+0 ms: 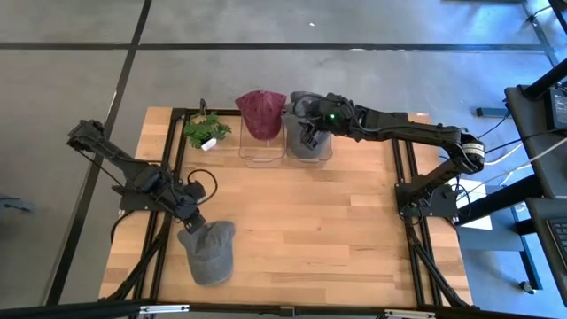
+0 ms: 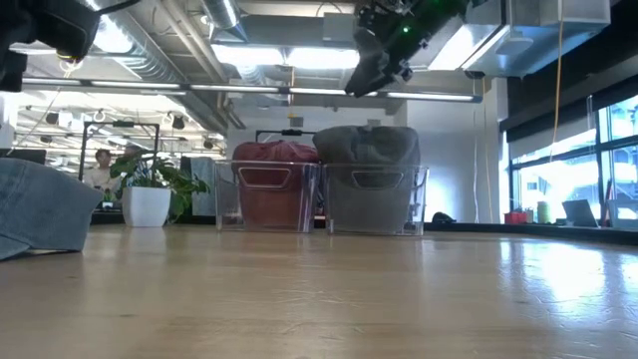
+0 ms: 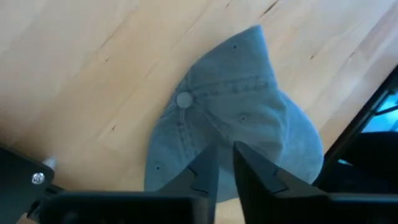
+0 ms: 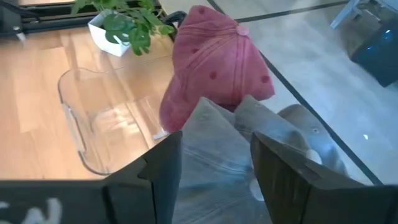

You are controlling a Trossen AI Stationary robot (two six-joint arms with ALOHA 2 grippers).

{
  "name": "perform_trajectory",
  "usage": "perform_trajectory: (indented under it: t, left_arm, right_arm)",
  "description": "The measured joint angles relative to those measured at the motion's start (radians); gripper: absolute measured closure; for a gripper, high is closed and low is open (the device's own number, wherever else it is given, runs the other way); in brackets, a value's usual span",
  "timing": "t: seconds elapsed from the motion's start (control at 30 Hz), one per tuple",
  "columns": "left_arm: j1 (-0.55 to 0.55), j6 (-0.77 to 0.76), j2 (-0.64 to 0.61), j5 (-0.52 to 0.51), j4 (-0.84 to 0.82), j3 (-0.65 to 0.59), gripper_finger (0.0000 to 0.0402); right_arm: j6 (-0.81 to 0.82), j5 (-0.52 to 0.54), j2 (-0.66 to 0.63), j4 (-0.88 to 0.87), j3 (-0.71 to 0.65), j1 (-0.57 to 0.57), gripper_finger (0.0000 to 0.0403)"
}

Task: Pick & Place hat
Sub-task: Put the gray cap into the right transparent bin

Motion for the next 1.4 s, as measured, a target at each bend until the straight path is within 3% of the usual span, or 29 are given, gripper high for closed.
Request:
perform_trajectory:
  t: [0.23,0.43,1.17,1.4]
  left_arm:
    - [0.000,-0.047,0.083,-0.006,0.000,-0.001,0.0266]
    - [0.000,-0.066,0.189,0.008,0.005,-0.001,0.0232]
    - [-0.002,0.055,0.637,0.105,0.126,-0.001,0.0236]
    - [0.005,0.116,0.727,0.220,0.233,0.007,0.0249]
  right_arm:
    - [0.024,0.000,0.000,0.012,0.000,0.027,0.0213]
    - [0.039,0.001,0.001,0.016,0.000,0.028,0.0213]
    - [0.076,-0.096,0.001,0.041,-0.001,0.028,0.0213]
    - [0.073,-0.096,0.001,0.042,-0.001,0.028,0.0213]
